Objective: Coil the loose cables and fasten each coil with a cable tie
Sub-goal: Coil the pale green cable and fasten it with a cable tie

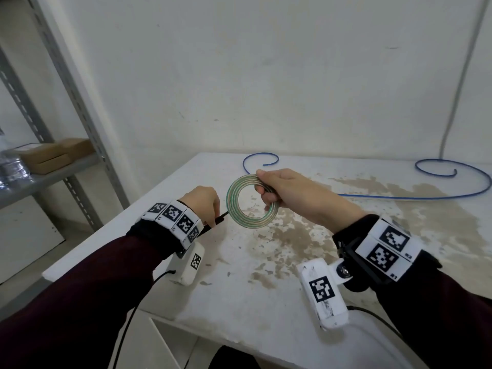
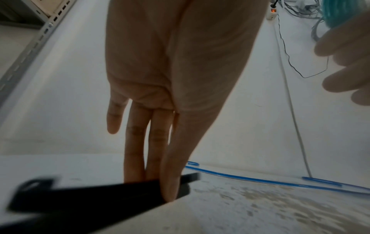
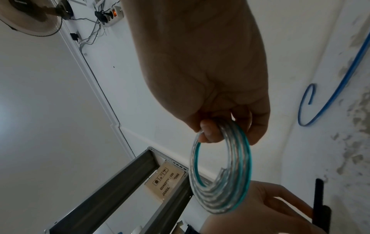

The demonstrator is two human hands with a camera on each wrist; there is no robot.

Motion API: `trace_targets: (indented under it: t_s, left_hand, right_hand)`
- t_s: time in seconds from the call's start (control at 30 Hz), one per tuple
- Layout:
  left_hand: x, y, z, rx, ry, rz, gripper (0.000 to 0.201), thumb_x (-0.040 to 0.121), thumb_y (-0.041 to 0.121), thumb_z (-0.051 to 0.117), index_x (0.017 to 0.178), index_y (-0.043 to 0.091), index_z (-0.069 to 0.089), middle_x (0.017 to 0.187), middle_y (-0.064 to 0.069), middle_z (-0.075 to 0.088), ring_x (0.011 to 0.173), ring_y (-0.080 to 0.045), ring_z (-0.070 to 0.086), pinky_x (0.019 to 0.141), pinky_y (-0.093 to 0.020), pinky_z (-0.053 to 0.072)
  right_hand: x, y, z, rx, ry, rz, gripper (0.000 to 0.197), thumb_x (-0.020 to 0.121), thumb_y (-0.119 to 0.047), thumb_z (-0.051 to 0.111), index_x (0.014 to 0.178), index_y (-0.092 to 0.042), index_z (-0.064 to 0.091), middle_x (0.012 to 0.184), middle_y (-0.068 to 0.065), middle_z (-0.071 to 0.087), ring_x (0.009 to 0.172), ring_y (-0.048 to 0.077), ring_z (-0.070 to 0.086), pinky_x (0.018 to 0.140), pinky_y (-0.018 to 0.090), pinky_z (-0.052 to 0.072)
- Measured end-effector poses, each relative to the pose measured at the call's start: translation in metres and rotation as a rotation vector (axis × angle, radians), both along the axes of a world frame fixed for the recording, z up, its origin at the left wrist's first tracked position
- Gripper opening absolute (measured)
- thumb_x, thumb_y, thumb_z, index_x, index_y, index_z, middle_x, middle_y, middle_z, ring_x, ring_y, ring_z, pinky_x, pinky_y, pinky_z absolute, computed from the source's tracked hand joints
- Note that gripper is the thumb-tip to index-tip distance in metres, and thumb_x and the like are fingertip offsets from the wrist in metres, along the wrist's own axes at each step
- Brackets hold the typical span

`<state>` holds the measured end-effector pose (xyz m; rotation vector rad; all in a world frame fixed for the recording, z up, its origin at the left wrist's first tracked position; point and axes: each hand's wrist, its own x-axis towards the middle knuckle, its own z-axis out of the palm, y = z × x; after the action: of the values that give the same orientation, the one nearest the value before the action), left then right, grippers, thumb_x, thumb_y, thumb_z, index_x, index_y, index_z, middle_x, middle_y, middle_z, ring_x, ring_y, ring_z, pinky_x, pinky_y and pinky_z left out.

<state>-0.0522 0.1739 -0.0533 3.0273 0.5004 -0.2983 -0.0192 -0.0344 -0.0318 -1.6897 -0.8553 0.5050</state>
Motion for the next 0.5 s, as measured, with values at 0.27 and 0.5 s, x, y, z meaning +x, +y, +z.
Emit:
trace_targets:
  t_s: [0.27,0.5]
  left_hand:
    - [-0.002,-0.005,-0.005,0.038,0.029,-0.011,0.019,0.069,0.014,0.081,0.084,0.013,0.070,0.079,-0.001,0.061,0.080,-0.022,0.058,0.069,-0.028,0.045]
    - [-0.003,-0.017,0.023,0.052,-0.084,-0.044,0.006,0.079,0.014,0.070,0.085,0.016,0.068,0.067,0.006,0.062,0.072,-0.014,0.055,0.082,-0.031,0.038]
  right_hand:
    - [0.002,-0.002,-0.005,-0.039,-0.030,0.028,0.040,0.103,-0.034,0.034,0.071,-0.016,0.050,0.051,-0.011,0.041,0.061,0.015,0.034,0.077,0.035,0.031]
    - [0.016,-0.015,0.006,-0.017,-0.034,0.028,0.039,0.103,-0.034,0.033,0.072,-0.016,0.050,0.055,-0.009,0.040,0.060,0.013,0.038,0.077,0.032,0.035]
